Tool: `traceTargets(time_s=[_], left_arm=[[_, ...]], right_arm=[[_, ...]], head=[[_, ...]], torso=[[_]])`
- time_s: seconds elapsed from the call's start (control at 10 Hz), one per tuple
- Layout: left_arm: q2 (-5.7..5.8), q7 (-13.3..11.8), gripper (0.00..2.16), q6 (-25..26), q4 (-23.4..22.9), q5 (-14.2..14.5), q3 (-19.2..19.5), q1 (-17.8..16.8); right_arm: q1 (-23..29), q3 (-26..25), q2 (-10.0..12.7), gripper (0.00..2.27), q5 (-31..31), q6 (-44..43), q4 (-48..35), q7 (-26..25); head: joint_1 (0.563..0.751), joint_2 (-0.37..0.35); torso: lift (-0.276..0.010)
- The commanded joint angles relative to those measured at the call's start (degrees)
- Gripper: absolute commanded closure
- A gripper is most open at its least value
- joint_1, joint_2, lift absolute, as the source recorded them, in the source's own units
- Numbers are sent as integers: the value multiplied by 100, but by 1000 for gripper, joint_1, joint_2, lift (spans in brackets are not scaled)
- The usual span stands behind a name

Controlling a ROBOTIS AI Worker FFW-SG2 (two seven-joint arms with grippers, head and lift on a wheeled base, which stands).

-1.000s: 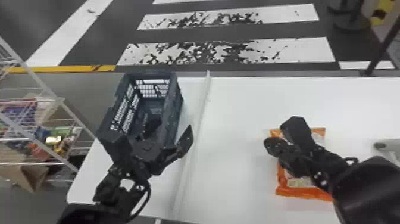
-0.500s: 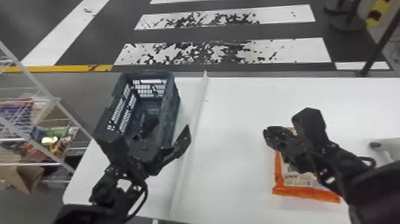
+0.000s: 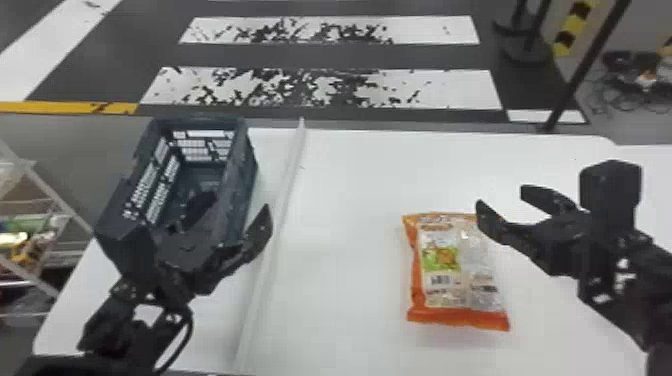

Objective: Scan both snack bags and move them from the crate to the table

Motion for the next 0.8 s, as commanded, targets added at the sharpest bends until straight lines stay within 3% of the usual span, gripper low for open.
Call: traceTargets(time_s=[0.0,0.2,0.5,0.7], left_arm=[[0,233,87,-53,-104,0,-21,72],[9,585,87,-53,-201,-26,-117,108],[18,602,87,-18,-227,-26,-109,160],[18,602,87,-18,-219,-26,-109,169]], right_arm=[[162,-643,18,103,-119,-11,65,56],[294,-1224,18,113,-251,-186,329,188],[347,-1681,-62,113,-251,-784,1181,346],[259,-1716,-378,110,-427,-889,1858,618]], head=[[695,3],[695,-76],[695,-172],[695,-221]], torso=[[-88],[-88],[-88],[-88]])
